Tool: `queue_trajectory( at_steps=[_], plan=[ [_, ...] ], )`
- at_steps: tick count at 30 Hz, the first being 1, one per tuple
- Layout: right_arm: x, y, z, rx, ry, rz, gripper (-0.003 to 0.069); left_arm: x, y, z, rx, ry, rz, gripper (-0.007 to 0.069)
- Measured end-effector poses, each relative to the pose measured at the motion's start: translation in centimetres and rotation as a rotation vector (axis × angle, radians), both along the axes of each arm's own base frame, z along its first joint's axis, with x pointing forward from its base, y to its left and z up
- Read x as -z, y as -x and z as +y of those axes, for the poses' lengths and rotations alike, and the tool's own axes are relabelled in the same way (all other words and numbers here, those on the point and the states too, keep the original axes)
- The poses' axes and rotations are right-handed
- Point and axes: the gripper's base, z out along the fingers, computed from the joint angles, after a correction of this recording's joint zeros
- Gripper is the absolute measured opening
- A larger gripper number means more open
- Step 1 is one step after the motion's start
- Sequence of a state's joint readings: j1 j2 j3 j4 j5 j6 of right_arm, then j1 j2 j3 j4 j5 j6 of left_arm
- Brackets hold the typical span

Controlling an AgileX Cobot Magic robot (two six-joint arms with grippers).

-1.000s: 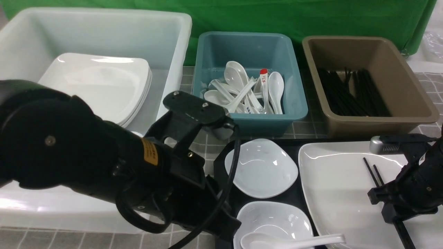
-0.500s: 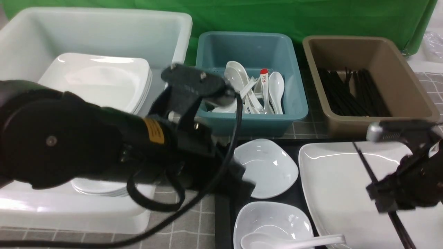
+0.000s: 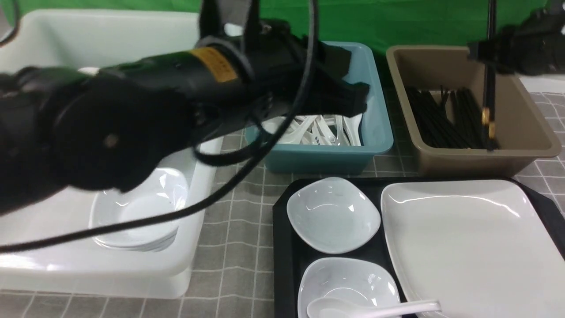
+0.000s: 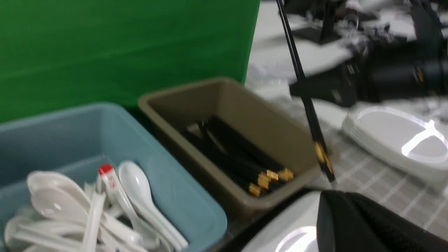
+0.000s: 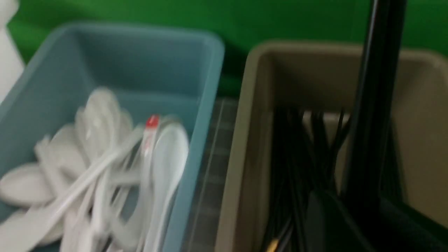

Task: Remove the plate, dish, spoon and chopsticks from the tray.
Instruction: Use the right arm to put the chopsticks into the small storage box on the right, then use the left arm to grab a soup spoon from the plate

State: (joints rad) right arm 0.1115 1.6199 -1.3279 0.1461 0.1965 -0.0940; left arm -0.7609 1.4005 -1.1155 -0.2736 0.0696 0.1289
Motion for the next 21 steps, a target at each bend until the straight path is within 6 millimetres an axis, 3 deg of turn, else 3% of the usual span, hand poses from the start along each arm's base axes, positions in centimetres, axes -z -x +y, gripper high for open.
queue_trajectory(
  at_steps=[7,11,13,14,17,19,21],
  plan=[
    [3.8,-6.6,-1.0,0.038,0.014,0.033,0.0139,3.2,-1.3,-2.1,0.076,-0.207,0.208,0.0003],
    [5.2,-7.9,-1.1,0.040,0.020,0.054,0.0171,4.8,-1.2,-2.2,0.104,-0.290,0.304,0.0003],
    [5.3,-8.0,-1.1,0.040,0.020,0.057,0.0210,5.0,-1.1,-2.2,0.110,-0.306,0.323,0.0003],
    [5.3,-8.0,-1.0,0.039,0.020,0.058,0.0300,5.1,-0.9,-2.2,0.116,-0.321,0.338,0.0003],
    [4.4,-7.1,-1.0,0.030,0.021,0.099,0.0451,5.3,-0.7,-2.1,0.128,-0.348,0.362,0.0003],
    [3.6,-6.3,-1.0,0.021,0.023,0.137,0.0473,5.5,-0.6,-2.0,0.143,-0.372,0.371,0.0003],
    [1.5,-3.8,-1.0,-0.022,0.053,0.239,0.0420,5.8,-0.2,-1.8,0.164,-0.416,0.418,0.0003]
  ],
)
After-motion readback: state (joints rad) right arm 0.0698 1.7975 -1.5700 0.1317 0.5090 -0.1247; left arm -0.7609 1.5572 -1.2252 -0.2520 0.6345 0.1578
